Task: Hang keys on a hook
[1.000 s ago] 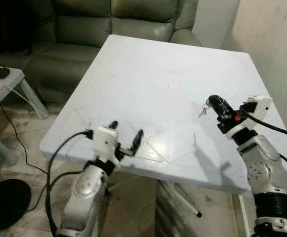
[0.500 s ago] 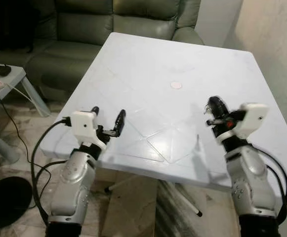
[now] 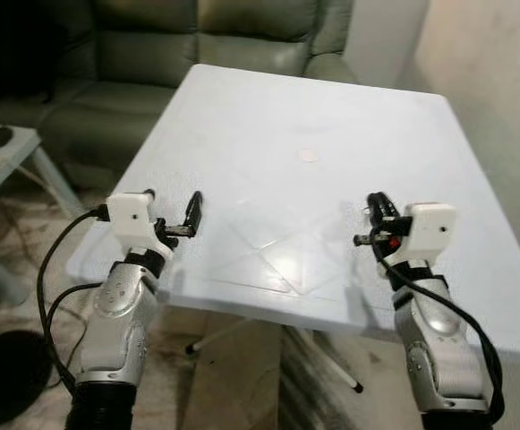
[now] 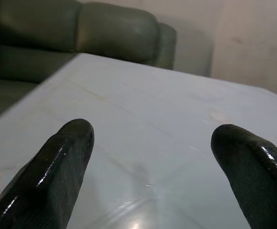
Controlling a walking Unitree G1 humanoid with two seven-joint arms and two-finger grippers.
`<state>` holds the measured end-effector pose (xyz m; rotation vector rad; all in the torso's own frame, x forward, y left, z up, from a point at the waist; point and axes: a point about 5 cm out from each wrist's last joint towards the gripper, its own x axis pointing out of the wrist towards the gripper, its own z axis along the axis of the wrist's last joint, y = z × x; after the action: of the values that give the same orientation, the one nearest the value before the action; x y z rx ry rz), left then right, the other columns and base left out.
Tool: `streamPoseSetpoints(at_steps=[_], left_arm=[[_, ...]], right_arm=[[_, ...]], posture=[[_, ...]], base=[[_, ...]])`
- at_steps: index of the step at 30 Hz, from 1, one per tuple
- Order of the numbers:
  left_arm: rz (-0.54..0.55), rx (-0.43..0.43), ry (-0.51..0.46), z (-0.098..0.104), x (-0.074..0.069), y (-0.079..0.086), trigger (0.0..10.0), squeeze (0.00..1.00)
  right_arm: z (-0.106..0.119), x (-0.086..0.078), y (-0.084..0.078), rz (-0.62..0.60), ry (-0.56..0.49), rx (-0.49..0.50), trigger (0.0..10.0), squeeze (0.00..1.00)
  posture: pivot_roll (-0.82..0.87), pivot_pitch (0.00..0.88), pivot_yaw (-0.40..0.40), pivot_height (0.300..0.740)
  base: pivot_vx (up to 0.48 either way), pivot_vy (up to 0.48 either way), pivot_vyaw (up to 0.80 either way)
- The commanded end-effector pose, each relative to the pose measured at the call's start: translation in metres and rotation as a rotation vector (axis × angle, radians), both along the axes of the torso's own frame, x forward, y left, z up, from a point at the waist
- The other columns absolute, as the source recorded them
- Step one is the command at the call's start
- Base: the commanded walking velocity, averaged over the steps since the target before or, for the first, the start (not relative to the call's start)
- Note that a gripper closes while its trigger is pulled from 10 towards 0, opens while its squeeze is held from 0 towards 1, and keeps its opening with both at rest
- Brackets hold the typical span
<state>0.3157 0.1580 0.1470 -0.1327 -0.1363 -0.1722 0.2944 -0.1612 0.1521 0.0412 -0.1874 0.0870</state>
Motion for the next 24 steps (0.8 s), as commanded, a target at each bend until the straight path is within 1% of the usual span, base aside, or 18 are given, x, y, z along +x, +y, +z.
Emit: streamPoseSetpoints(at_steps=[1,3,8,10,14,16,24], left_arm=[[0.011,0.014,0.014,-0.0018,0.0024,0.0007,10.0,0.00],[0.017,0.004,0.027,-0.0033,0.0045,0.0011,10.0,0.00],[0.010,-0.018,0.045,-0.0045,0.0053,0.0005,10.0,0.00],[0.021,-0.012,0.029,-0.0033,0.0053,0.0007,10.0,0.00],[0.027,0.001,0.022,-0.0025,0.0050,0.0000,10.0,0.00],[0.027,-0.012,0.019,-0.0024,0.0047,-0.0010,10.0,0.00],[0.036,-0.015,0.015,-0.0029,0.0027,-0.0036,10.0,0.00]], right_arm=[[-0.0045,0.0001,-0.0001,-0.014,0.025,-0.003,10.0,0.00],[-0.0061,0.0003,0.0024,-0.013,0.028,-0.011,10.0,0.00],[-0.0071,0.0011,0.0046,-0.010,0.034,-0.018,10.0,0.00],[-0.0075,0.0015,0.0048,-0.010,0.037,-0.019,10.0,0.00],[-0.0090,0.0015,0.0061,-0.003,0.045,-0.023,10.0,0.00],[-0.0091,0.0016,0.0068,0.000,0.045,-0.026,10.0,0.00],[-0.0102,0.0019,0.0075,0.002,0.053,-0.033,10.0,0.00]], posture=[[-0.04,0.033,-0.004,0.740],[-0.03,0.030,-0.002,0.740],[-0.03,0.028,-0.001,0.740],[-0.03,0.025,-0.004,0.740],[-0.02,0.026,-0.008,0.740],[-0.02,0.029,-0.013,0.740],[-0.01,0.039,-0.017,0.740]], base=[[0.000,0.000,-0.77],[0.000,0.000,-0.77],[0.000,0.472,-0.77],[0.000,0.424,-0.77],[0.000,0.000,-0.77],[0.000,0.000,-0.77],[0.000,0.000,-0.77]])
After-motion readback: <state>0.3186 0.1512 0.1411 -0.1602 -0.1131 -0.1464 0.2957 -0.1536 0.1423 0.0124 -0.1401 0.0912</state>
